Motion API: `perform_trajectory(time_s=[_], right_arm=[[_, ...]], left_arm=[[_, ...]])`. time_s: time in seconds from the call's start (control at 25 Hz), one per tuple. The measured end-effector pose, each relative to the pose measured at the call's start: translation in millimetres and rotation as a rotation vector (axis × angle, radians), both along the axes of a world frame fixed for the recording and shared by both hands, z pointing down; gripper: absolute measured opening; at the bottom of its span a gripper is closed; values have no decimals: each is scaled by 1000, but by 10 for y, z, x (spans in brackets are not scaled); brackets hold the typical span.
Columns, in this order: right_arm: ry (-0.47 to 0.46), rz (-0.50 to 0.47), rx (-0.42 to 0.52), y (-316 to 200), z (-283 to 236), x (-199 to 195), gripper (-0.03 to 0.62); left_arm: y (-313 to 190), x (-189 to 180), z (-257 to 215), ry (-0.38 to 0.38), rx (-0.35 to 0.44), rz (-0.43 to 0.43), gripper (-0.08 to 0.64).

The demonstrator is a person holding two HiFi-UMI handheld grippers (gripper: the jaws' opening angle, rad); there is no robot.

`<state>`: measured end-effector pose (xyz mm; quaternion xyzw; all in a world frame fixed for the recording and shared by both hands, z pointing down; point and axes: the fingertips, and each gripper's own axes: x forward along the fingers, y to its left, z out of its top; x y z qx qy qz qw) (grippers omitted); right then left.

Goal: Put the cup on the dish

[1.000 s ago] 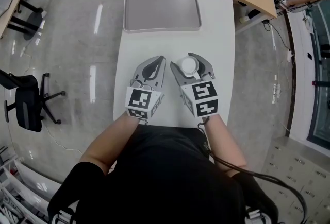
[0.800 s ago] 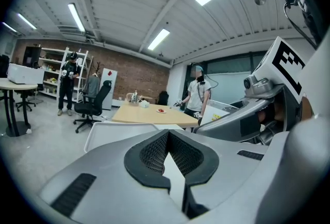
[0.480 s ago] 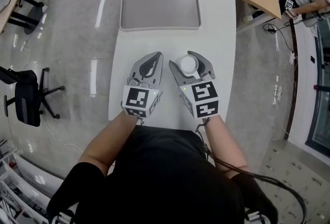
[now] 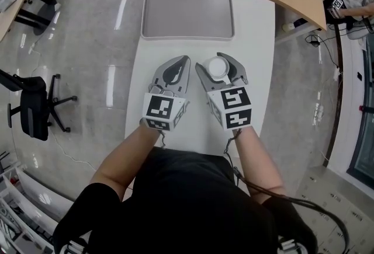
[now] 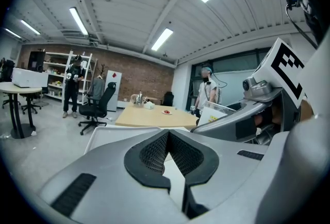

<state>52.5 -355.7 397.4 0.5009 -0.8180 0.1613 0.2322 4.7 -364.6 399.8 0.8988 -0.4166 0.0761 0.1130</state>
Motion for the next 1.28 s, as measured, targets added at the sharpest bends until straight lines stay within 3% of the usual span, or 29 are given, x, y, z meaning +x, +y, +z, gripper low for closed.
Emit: perform_trajectory(time_s=[0.84,1.28], right_arm=[[4,-18,26,-1009,157,80,238],[37,-10,-17,-1521,548,206,238]], left_arm=[[-1018,56,125,8,32,-57,5],[-1509,145,539,-74,3,-67,5]])
